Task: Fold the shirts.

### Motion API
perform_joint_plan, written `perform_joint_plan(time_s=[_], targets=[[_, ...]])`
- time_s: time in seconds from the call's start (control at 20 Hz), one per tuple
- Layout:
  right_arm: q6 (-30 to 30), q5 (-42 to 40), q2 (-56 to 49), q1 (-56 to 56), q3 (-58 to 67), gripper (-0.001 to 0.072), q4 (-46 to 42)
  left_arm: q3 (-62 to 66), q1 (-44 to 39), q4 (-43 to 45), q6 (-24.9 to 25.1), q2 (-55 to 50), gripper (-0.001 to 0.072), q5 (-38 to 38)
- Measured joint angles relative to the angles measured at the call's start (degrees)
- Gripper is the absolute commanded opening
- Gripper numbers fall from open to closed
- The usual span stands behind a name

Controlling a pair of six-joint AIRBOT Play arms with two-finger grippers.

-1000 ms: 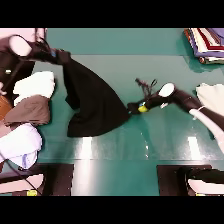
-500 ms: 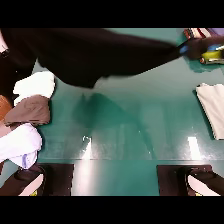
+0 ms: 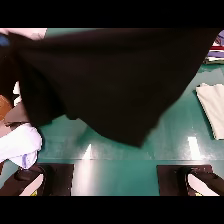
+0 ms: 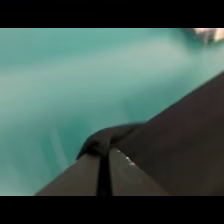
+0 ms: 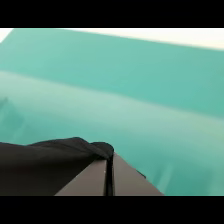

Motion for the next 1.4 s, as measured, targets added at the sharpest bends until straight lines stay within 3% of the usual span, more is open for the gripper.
perform_joint_plan(time_s=[0.25,0.45,0.5,0.55,0.6,0.85,1.05,1.25,1.4], targets=[[1.51,6.49,-10.67,2.91,-5.20,0.0012,-0.15,-22.08,0.02,-2.69,0.33,-2.82,0.0021,-1.55],[1.77,6.75,-17.70,4.98,-13.70,0.0012,-0.11,-41.24,0.00,-7.02,4.26,-3.54,0.0024,2.03],[1.79,6.34,-18.75,5.25,-15.32,0.0012,-0.09,-45.03,0.02,-8.41,5.73,-3.65,0.0146,2.67],[1.81,6.01,-19.47,5.38,-16.76,0.0012,-0.07,-47.95,0.00,-9.55,6.93,-3.72,0.0394,3.04],[1.84,5.42,-19.96,5.49,-17.79,0.0012,-0.04,-50.01,0.00,-10.49,7.85,-3.76,0.0501,3.37],[1.88,4.37,-21.09,5.73,-20.11,0.0013,0.04,-47.56,0.00,-11.34,10.51,-3.85,0.0497,4.87],[1.88,4.24,-20.92,5.81,-20.52,0.0012,0.09,-37.75,0.79,-1.36,8.35,-5.53,0.0497,10.23],[1.88,4.20,-20.02,5.81,-20.63,0.0013,0.11,-31.91,6.88,2.58,5.88,-14.99,0.0497,15.58],[1.88,4.15,-19.50,5.81,-20.63,0.0013,0.13,-29.03,11.34,-0.37,8.57,-25.35,0.0497,16.63]])
